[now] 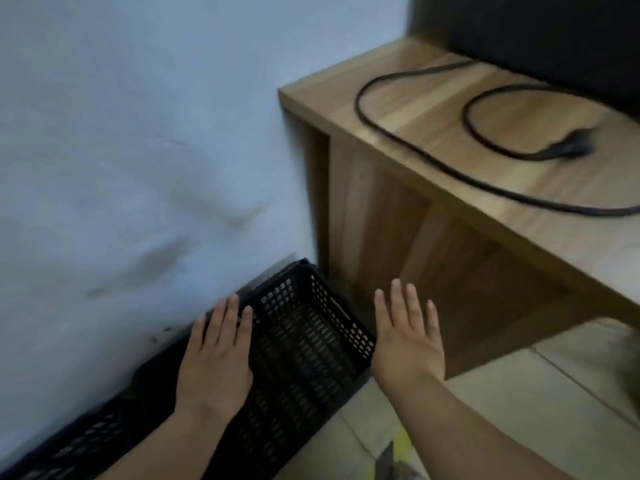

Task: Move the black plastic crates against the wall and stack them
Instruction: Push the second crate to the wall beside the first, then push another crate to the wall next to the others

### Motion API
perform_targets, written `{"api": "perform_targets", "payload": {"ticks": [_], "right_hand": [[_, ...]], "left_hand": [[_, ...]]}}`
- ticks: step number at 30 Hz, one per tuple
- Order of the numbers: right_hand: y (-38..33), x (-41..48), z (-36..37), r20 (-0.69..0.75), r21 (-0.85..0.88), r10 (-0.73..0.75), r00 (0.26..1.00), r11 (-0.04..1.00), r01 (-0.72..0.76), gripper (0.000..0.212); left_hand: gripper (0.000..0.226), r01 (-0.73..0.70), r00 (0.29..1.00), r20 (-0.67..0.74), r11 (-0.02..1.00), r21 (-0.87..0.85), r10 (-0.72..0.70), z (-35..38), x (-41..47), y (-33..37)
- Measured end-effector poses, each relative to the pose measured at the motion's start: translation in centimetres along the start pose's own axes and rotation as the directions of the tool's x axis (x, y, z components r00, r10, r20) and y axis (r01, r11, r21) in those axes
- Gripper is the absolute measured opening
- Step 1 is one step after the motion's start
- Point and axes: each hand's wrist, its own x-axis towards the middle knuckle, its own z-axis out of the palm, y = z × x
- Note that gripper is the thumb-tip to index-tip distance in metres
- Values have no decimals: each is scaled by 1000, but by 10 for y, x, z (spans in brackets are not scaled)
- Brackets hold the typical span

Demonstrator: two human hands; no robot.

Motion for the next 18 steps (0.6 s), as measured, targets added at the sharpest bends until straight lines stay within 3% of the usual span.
{"api": "perform_targets", "payload": {"ticks": [6, 10, 18], "right_hand": [[88, -93, 3, 37, 105, 169, 985, 979, -172, 69], [174, -150, 19, 3, 160, 304, 953, 940, -301, 67], [411, -307, 66, -155, 222, 595, 789, 799, -559, 68]], "left_hand": [[94, -258, 965, -57, 965, -44, 255, -42, -13, 108], [68, -403, 915, -67, 913, -57, 399, -61, -36, 195], [61, -625, 780, -53, 781, -1, 624, -90, -109, 449]]}}
